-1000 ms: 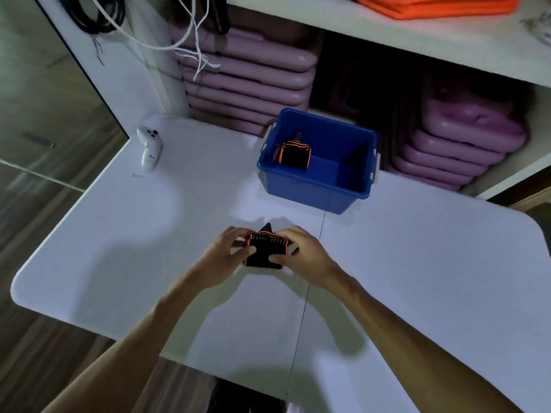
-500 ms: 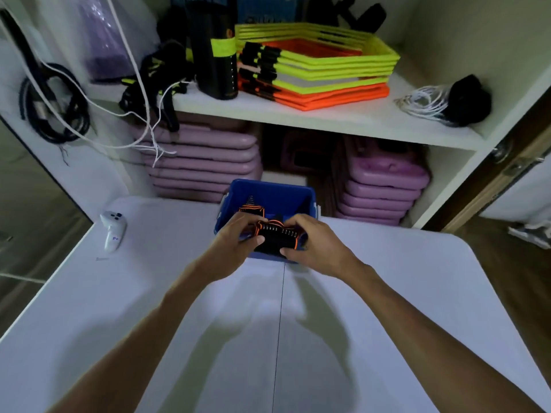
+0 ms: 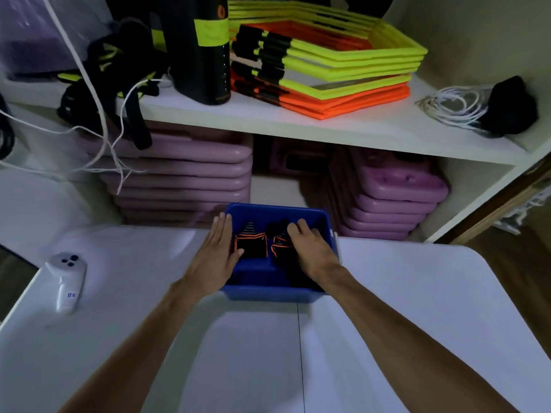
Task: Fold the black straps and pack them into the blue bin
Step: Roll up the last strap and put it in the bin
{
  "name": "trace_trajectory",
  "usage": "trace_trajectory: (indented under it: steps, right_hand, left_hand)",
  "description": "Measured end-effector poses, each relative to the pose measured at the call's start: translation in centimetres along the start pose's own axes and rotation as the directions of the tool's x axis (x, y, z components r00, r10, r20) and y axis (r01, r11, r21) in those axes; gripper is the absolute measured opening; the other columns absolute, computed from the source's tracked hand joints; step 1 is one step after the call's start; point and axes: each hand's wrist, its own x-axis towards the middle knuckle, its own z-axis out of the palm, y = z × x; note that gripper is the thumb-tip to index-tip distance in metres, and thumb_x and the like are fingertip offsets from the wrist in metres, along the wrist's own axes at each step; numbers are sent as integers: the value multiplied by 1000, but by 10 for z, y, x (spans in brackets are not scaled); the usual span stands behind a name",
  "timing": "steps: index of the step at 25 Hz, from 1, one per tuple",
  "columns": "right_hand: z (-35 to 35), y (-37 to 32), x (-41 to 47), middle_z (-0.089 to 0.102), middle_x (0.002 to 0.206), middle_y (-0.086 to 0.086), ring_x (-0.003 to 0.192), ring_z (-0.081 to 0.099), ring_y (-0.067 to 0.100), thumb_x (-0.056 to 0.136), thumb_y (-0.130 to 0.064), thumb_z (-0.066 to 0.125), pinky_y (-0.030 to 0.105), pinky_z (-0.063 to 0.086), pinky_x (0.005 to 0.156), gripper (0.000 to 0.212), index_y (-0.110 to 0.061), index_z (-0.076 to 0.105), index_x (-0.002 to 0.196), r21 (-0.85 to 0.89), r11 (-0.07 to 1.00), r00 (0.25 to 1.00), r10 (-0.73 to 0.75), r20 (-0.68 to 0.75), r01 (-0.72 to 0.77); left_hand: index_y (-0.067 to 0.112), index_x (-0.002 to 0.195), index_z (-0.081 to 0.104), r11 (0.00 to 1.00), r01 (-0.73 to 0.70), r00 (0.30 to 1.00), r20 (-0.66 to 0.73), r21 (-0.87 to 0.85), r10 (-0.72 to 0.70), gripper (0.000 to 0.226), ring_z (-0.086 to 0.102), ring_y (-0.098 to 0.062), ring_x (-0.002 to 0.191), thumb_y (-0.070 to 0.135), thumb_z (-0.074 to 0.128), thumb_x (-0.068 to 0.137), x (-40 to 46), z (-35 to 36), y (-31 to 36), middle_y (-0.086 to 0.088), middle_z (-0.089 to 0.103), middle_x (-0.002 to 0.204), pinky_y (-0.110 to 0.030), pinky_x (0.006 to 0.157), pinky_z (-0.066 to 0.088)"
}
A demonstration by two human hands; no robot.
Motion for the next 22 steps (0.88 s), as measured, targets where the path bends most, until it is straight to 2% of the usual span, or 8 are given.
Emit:
trace_trajectory:
  steps: [2,4,8,11,14,17,22]
  right_hand:
    - [15,-4,19,33,137,15,115,47,40,76,14,62,47,50,92,72,-10,30,137,-29,999,999,47,13,-46]
    - [26,-6,31,37,135,17,119,45,39,78,12,62,45,48,94,71,-9,30,138,-34,997,996,77,45,-76]
    - [36,-4,38,56,123,13,111,56,36,85,-7,66,43,50,84,56,-12,33,130,-121,990,992,87,92,-75]
    - [34,-4,35,65,115,11,103,64,34,88,-17,65,41,50,77,51,-14,34,128,-194,979,992,82,93,-63]
    - [23,-11,27,66,110,11,99,65,34,86,-29,70,41,50,75,56,-15,36,128,-106,988,988,119,95,-109]
    - [2,-15,14,66,109,11,100,65,35,80,-43,74,42,52,78,64,-18,40,128,39,986,986,162,45,-164]
    - [-39,-2,-10,62,116,8,105,61,29,88,-50,63,39,51,83,53,-21,46,129,264,952,978,185,-94,-155]
  left_hand:
    - [4,150,-2,997,-31,1000,2,-70,31,76,-8,-18,146,47,31,96,0,4,-6,-2,-12,154,-24,117,1]
    - [6,150,1,997,-52,999,-1,-65,52,82,-8,-17,146,57,18,89,0,5,-11,-2,-11,155,-18,114,-1]
    - [12,151,6,998,-42,999,-12,-56,41,87,-9,-16,146,68,9,85,0,10,-12,-3,-14,158,-21,112,3]
    - [18,152,1,998,-38,999,-7,-40,38,91,-12,-15,145,75,2,81,-1,11,-10,-3,-17,158,-24,111,5]
    - [21,151,-5,999,-38,999,30,-32,39,91,-14,-16,145,77,2,79,-1,5,-11,-3,-19,158,-24,112,7]
    - [20,151,-2,999,-36,999,41,34,34,89,-14,-19,145,75,2,81,1,-2,-8,-7,-13,158,-36,120,7]
    - [16,151,9,995,-70,997,-10,72,71,93,-8,-20,146,75,-4,81,16,-25,26,-10,-3,159,-43,120,9]
